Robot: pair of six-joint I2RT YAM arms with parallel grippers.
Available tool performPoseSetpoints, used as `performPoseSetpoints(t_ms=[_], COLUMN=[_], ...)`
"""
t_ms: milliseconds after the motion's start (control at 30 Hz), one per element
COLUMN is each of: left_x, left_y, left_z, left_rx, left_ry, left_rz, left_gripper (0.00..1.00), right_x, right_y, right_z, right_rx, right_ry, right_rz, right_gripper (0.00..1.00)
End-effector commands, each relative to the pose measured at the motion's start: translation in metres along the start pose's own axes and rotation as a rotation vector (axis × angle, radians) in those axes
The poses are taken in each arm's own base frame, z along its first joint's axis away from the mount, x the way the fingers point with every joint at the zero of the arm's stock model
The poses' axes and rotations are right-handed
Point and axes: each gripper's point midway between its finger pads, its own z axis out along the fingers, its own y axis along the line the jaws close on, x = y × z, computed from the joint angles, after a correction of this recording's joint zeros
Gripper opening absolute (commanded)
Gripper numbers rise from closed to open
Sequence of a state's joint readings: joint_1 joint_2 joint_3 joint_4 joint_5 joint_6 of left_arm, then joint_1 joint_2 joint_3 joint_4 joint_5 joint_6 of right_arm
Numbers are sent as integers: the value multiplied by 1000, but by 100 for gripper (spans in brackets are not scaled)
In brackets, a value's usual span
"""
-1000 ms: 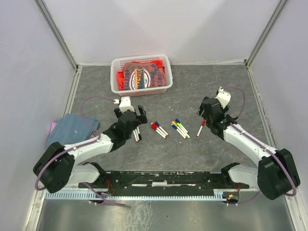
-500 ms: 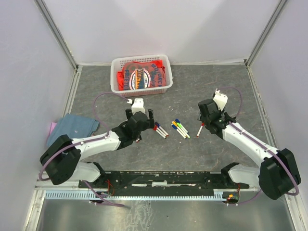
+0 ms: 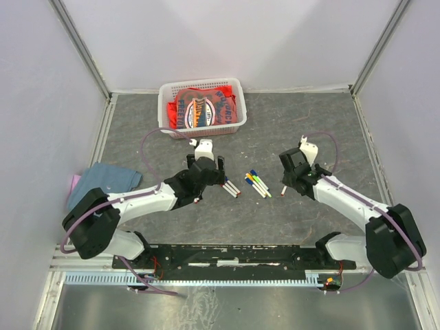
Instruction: Open the pen caps
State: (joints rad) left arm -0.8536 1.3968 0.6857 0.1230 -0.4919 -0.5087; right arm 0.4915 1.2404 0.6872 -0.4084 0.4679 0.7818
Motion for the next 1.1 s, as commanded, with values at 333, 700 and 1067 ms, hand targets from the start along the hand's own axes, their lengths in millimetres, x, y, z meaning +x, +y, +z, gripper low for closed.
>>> performPoseSetpoints(t_ms=[333,700,1067], left_x=[-23,-31,-40], left_y=[-25,-26,-30], left_z=[-1,-6,-11], left_rx=[53,57,69], left_ry=[-5,-14,-12], left_rz=[-48,-54,-54], left_gripper=[83,83,84], right_x=[31,51,71], right_y=[5,3,-6], right_z=[13,28,27], right_rx=[5,33,32], right_ry=[77,130,172], right_rz=[-42,-72,-74], right_gripper=[44,36,6])
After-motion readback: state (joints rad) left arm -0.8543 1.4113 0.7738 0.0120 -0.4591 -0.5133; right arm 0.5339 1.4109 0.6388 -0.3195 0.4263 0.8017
